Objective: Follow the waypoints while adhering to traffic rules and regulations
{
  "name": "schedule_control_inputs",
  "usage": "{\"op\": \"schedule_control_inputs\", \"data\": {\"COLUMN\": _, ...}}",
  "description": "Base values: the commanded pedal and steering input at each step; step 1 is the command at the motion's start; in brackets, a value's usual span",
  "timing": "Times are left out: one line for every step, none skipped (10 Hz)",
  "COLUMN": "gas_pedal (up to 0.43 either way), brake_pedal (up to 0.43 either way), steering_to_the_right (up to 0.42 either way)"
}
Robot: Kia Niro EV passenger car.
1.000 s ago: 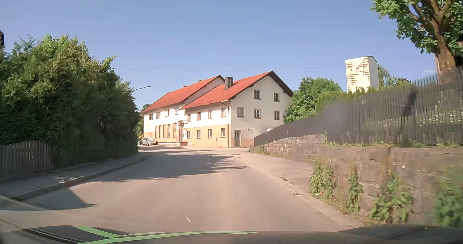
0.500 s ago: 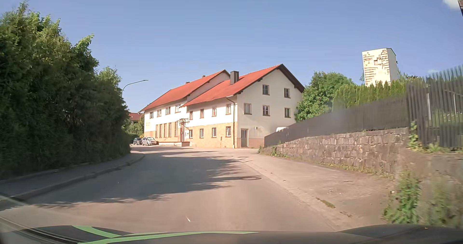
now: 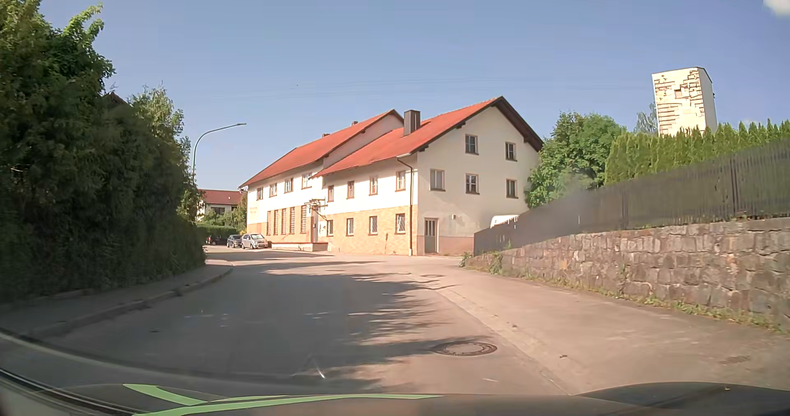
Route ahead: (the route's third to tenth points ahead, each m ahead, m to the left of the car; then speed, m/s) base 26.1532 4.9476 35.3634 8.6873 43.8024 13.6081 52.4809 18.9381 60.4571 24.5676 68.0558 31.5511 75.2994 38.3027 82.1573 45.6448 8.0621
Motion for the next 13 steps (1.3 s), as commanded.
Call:
{"op": "schedule_control_inputs", "data": {"gas_pedal": 0.098, "brake_pedal": 0.000, "steering_to_the_right": -0.023}}
{"op": "schedule_control_inputs", "data": {"gas_pedal": 0.098, "brake_pedal": 0.000, "steering_to_the_right": -0.023}}
{"op": "schedule_control_inputs", "data": {"gas_pedal": 0.098, "brake_pedal": 0.000, "steering_to_the_right": -0.023}}
{"op": "schedule_control_inputs", "data": {"gas_pedal": 0.098, "brake_pedal": 0.000, "steering_to_the_right": -0.024}}
{"op": "schedule_control_inputs", "data": {"gas_pedal": 0.098, "brake_pedal": 0.000, "steering_to_the_right": -0.025}}
{"op": "schedule_control_inputs", "data": {"gas_pedal": 0.098, "brake_pedal": 0.000, "steering_to_the_right": -0.028}}
{"op": "schedule_control_inputs", "data": {"gas_pedal": 0.098, "brake_pedal": 0.000, "steering_to_the_right": -0.034}}
{"op": "schedule_control_inputs", "data": {"gas_pedal": 0.098, "brake_pedal": 0.000, "steering_to_the_right": -0.040}}
{"op": "schedule_control_inputs", "data": {"gas_pedal": 0.098, "brake_pedal": 0.000, "steering_to_the_right": -0.047}}
{"op": "schedule_control_inputs", "data": {"gas_pedal": 0.098, "brake_pedal": 0.000, "steering_to_the_right": -0.051}}
{"op": "schedule_control_inputs", "data": {"gas_pedal": 0.098, "brake_pedal": 0.000, "steering_to_the_right": -0.054}}
{"op": "schedule_control_inputs", "data": {"gas_pedal": 0.098, "brake_pedal": 0.000, "steering_to_the_right": -0.058}}
{"op": "schedule_control_inputs", "data": {"gas_pedal": 0.110, "brake_pedal": 0.000, "steering_to_the_right": -0.063}}
